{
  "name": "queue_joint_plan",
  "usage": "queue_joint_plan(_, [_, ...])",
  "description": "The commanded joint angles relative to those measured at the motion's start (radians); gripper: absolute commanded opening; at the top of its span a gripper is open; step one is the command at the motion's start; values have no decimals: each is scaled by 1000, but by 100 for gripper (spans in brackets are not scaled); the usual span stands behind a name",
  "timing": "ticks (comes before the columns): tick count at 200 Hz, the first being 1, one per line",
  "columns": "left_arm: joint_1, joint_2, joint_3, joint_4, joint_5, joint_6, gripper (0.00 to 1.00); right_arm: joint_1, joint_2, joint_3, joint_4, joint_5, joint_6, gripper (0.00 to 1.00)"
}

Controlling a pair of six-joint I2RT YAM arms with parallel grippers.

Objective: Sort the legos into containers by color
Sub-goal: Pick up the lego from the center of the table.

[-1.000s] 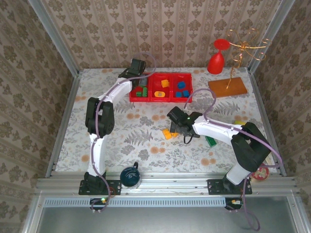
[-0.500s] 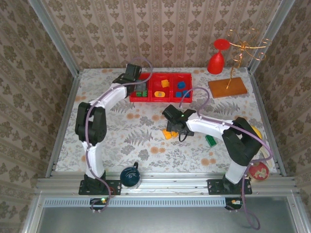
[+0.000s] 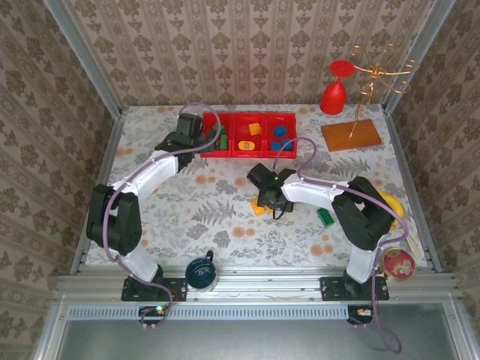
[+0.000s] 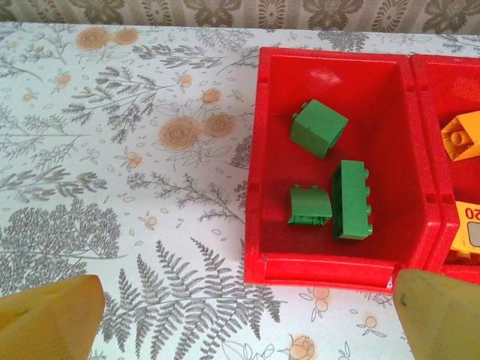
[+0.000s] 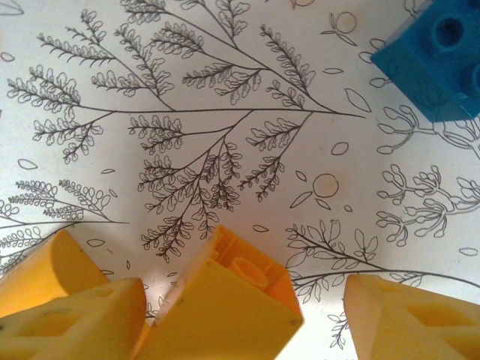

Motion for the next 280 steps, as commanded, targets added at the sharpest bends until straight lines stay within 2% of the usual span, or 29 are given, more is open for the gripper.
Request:
queue_joint_plan(1, [10,-76,-43,47,-1,-35,100,4,0,-9,-32,-10,18,64])
queue_joint_plan(64, [13,-195,-138,67,-4,-49,100,4,-22,-57,8,-31,26,42])
queue_joint_plan(130, [28,-253,-188,51,-11,-54,100,5,-23,-32,-10,-11,-21,28])
queue_joint_plan(172, [47,-327,-248,63,-6,-65,100,5,-66,17,-51,59,-91,26])
queue_joint_plan(207, [64,-397,-309,70,0,-75,100,-4,-67,129,-82,126,-195,26])
queue_joint_plan(280, [113,-468,-370,58,55,-109,100,-63,87,469,-51,160,-437,25])
